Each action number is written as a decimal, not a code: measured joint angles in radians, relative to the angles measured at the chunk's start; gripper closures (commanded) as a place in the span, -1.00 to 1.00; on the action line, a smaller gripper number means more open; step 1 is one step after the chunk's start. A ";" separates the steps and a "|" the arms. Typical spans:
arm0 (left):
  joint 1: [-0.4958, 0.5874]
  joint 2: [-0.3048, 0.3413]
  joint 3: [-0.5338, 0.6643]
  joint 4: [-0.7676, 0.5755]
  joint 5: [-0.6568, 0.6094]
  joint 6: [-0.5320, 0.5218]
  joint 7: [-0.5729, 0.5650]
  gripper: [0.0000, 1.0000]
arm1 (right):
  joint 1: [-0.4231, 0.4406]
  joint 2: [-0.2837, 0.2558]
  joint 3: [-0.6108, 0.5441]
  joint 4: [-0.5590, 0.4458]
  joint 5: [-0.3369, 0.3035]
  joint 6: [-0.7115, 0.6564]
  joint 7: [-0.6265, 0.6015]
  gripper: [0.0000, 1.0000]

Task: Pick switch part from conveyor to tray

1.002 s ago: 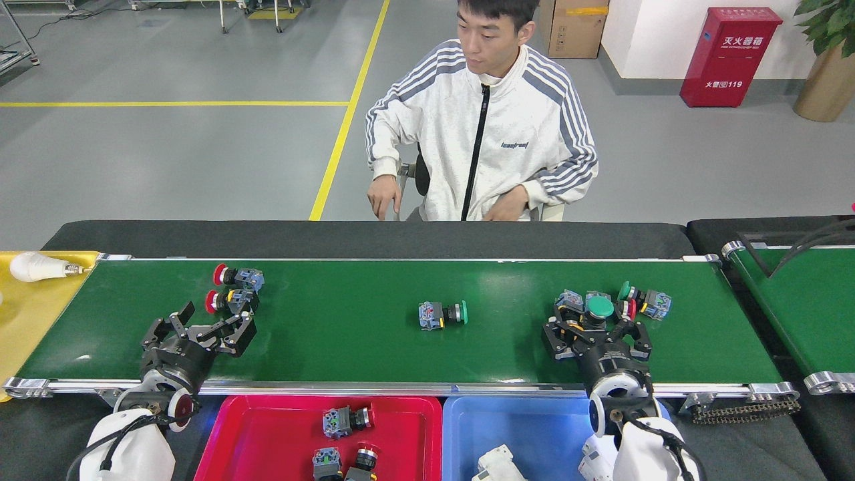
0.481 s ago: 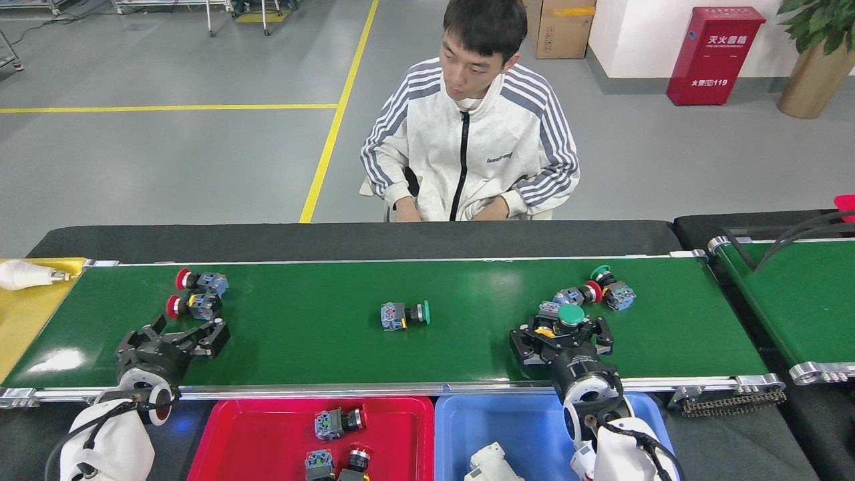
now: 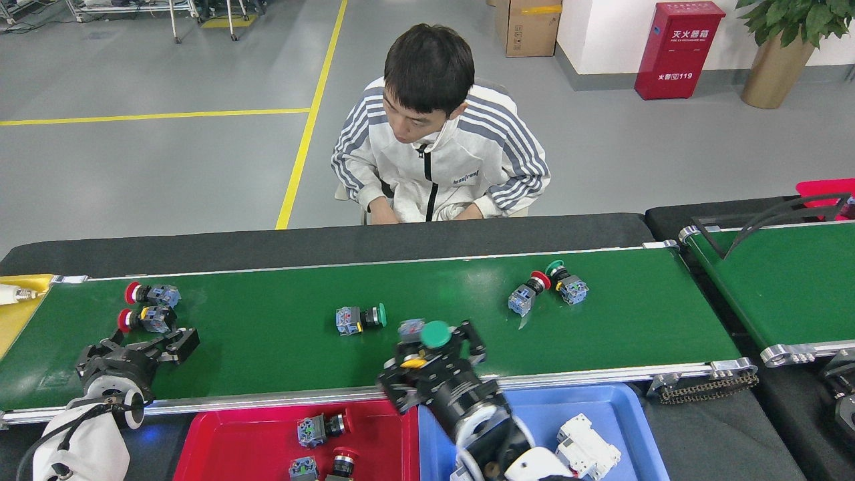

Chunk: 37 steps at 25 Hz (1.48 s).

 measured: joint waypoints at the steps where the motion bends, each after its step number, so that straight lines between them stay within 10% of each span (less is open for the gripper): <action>1: -0.012 0.000 0.000 0.014 0.000 0.007 0.000 -0.98 | 0.000 0.000 0.010 0.003 -0.001 0.002 0.000 -1.00; 11: -0.036 0.009 0.007 0.059 0.004 0.104 0.001 -0.79 | 0.010 -0.004 -0.202 -0.040 -0.004 -0.035 -0.028 -1.00; 25: -0.024 0.044 0.036 0.077 0.037 0.160 0.020 -0.17 | 0.185 -0.158 -0.661 -0.129 -0.004 -0.028 -0.093 -1.00; 37: 0.078 0.027 0.037 -0.076 0.044 0.141 0.058 -0.12 | 0.218 -0.193 -0.761 -0.130 -0.005 -0.025 -0.094 -1.00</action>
